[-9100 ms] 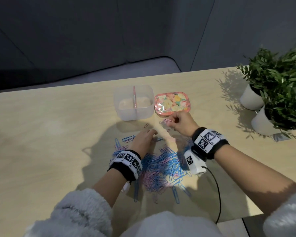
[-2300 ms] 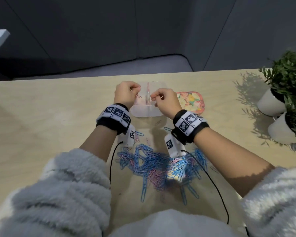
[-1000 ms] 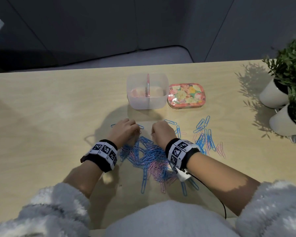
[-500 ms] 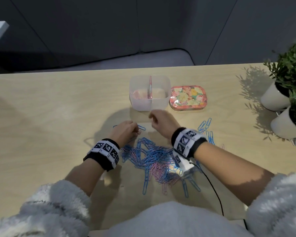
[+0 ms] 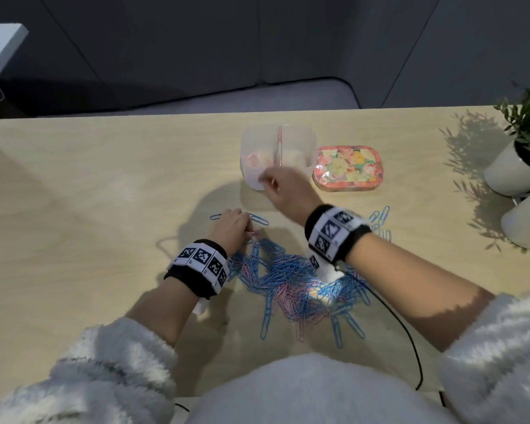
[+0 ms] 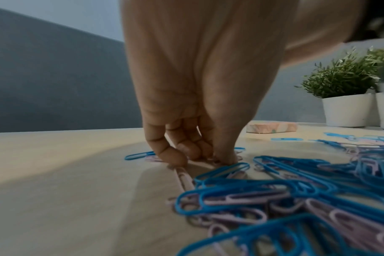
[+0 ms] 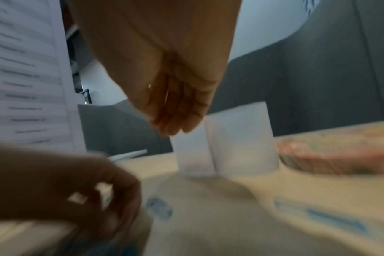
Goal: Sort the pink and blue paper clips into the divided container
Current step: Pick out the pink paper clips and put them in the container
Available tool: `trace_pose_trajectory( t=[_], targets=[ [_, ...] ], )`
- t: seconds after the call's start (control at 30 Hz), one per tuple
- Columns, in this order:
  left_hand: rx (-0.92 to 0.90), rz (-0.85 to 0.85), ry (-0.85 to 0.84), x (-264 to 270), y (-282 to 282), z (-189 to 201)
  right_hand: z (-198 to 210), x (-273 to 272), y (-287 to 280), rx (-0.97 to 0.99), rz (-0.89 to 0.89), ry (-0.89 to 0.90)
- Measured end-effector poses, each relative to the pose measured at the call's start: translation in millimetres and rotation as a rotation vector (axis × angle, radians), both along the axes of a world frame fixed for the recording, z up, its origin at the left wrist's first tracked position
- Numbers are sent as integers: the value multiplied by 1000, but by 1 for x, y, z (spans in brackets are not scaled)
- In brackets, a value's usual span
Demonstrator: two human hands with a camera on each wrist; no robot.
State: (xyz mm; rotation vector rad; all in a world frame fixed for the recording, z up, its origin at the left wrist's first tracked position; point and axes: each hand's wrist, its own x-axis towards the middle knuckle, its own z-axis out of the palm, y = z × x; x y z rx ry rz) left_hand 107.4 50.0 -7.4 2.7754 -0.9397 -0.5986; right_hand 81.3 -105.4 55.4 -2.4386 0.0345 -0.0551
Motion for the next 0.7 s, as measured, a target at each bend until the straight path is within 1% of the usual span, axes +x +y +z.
trace_pose_trajectory(
  t=[0.1, 0.17, 0.2, 0.3, 0.37, 0.43, 0.5, 0.57, 0.63, 0.7],
  targets=[
    [40, -31, -33, -4, -3, 1, -35, -36, 10, -91, 110, 282],
    [6, -33, -10, -6, -3, 3, -49, -49, 10, -139, 113, 373],
    [-23, -13, 15, -6, -3, 4, -53, -53, 8, -131, 95, 395],
    [-60, 74, 86, -4, -2, 6, -58, -57, -5, -34, -34, 401],
    [-31, 44, 72, -4, -3, 4, -57, -57, -17, -2, -153, 382],
    [-22, 4, 28, -5, -3, 1, -56, -59, -26, -36, -220, 348],
    [-14, -33, -33, -8, -2, -2, -53, -59, -24, -89, -206, 286],
    [-1, -57, -65, -10, -2, -3, -52, -58, -13, -107, -120, 242],
    [22, -73, -75, -11, -1, -3, -53, -53, 1, -135, -28, 269],
    [2, -69, -61, -11, -1, 0, -54, -49, 12, -153, 8, 315]
  ],
)
